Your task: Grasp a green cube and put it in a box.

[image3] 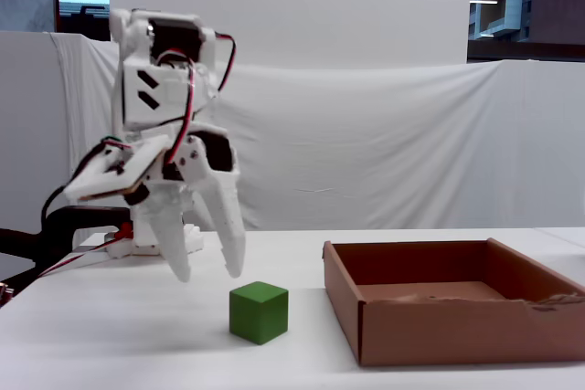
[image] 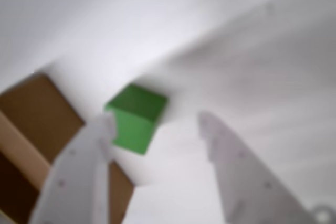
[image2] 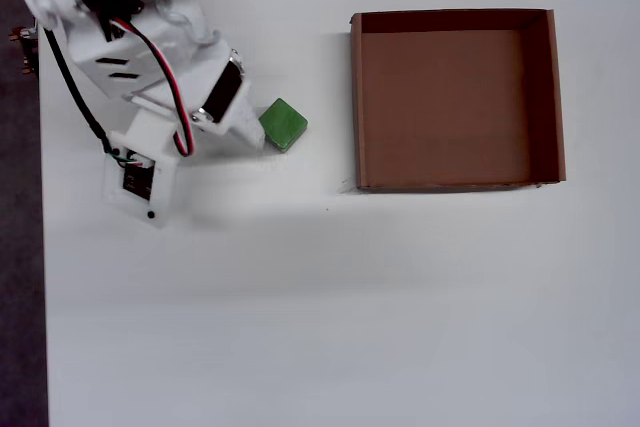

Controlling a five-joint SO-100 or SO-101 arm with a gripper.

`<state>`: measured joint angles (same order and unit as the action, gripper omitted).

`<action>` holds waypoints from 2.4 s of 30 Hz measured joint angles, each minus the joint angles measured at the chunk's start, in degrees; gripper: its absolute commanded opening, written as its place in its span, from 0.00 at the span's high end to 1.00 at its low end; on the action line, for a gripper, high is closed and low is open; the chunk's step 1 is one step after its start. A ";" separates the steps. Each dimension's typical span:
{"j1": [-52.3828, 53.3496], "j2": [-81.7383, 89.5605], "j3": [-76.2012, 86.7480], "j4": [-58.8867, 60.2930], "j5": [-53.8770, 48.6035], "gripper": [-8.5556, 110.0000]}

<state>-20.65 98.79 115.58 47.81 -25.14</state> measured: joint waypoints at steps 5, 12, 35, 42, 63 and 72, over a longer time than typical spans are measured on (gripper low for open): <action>-1.14 -5.01 -5.27 2.29 0.35 0.74; -3.87 -7.91 -7.47 2.90 0.44 0.74; -6.59 -12.39 -12.66 3.78 0.70 0.74; -6.59 -12.48 -12.74 3.78 0.70 0.68; -7.82 -12.39 -9.23 5.10 1.49 0.68; -7.82 -12.48 -9.23 2.64 1.76 0.68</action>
<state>-28.48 86.31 106.35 50.45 -23.38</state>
